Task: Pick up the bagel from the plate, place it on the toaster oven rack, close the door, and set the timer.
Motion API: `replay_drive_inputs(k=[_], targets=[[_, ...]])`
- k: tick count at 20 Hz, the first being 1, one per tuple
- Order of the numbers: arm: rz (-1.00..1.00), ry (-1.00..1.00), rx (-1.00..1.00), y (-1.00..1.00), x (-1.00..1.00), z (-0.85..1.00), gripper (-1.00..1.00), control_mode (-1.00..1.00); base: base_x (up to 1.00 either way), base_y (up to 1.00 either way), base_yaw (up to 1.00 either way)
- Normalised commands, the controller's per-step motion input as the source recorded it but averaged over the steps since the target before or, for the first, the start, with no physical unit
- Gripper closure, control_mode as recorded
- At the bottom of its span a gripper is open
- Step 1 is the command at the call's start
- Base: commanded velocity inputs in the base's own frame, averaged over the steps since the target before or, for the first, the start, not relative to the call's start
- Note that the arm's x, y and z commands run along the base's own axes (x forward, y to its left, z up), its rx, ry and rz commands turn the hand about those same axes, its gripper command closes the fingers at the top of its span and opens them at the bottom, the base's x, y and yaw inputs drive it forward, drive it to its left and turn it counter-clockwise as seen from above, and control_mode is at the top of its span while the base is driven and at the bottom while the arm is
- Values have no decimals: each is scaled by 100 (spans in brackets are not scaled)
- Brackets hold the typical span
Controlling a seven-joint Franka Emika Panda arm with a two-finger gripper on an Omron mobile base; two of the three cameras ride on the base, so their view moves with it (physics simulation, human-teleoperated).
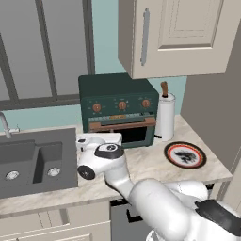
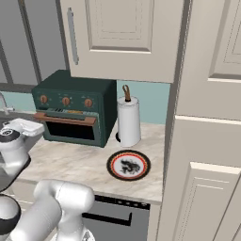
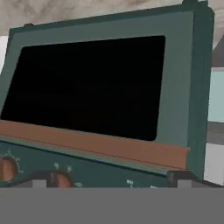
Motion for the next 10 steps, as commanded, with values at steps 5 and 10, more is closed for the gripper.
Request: replay_drive_inputs(k=[5, 10], targets=[[0, 27, 0, -60, 43, 0, -100, -100, 0, 0, 0], [0, 21, 0, -58, 40, 0, -100, -100, 0, 0, 0]])
